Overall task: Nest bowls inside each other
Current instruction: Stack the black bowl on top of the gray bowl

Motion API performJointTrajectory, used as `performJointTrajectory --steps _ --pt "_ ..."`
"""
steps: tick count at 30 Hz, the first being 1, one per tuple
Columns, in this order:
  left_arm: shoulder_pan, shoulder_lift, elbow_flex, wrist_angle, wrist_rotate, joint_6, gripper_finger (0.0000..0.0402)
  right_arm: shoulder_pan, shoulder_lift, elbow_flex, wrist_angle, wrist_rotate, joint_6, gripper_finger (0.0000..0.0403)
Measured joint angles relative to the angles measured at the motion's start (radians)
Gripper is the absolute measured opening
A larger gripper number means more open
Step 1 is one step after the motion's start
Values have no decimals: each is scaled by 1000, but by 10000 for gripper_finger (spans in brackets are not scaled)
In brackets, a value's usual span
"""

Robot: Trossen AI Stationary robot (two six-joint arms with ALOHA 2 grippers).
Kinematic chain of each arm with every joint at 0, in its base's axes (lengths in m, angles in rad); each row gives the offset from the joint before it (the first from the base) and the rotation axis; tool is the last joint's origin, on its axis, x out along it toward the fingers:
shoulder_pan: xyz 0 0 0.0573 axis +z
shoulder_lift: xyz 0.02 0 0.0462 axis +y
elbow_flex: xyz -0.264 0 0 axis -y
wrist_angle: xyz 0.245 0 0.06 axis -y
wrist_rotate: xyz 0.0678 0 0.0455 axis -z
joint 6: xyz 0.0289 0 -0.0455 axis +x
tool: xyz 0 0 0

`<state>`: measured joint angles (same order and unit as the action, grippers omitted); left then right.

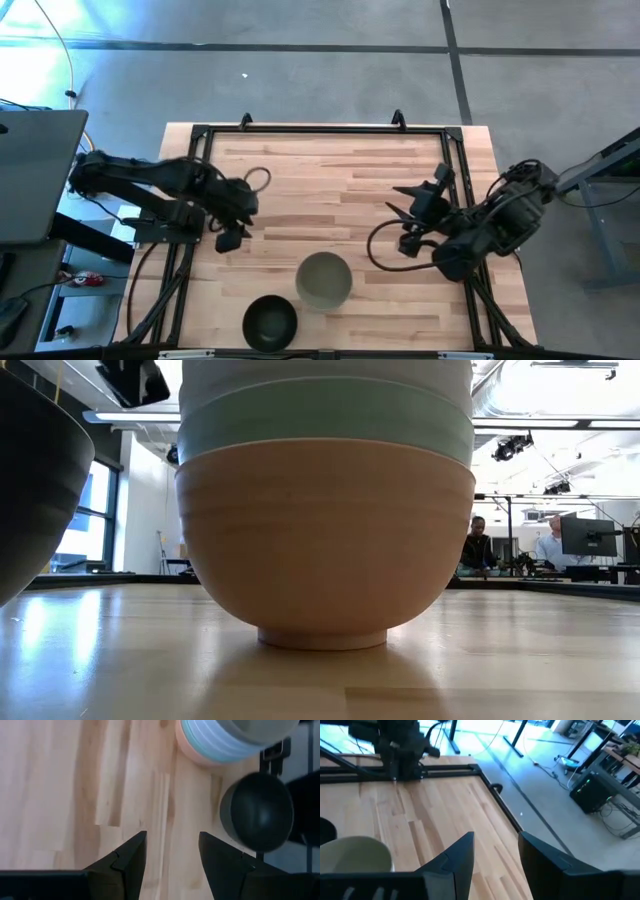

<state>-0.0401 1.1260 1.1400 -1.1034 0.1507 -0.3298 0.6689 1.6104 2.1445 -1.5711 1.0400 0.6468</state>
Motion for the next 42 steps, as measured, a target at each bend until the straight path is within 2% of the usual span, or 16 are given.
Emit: performJointTrajectory --steps 10,17,31,42 --pt "-154 112 0 30 -4 -33 168 27 -35 -1 0 55 -12 147" --pt "-240 171 0 123 -59 -104 168 27 -55 -1 0 71 -46 147" --pt "-376 285 0 262 -81 -232 168 27 -68 -1 0 85 -72 147" --pt "-438 388 0 335 -111 -320 168 27 -68 -1 0 86 -79 147"
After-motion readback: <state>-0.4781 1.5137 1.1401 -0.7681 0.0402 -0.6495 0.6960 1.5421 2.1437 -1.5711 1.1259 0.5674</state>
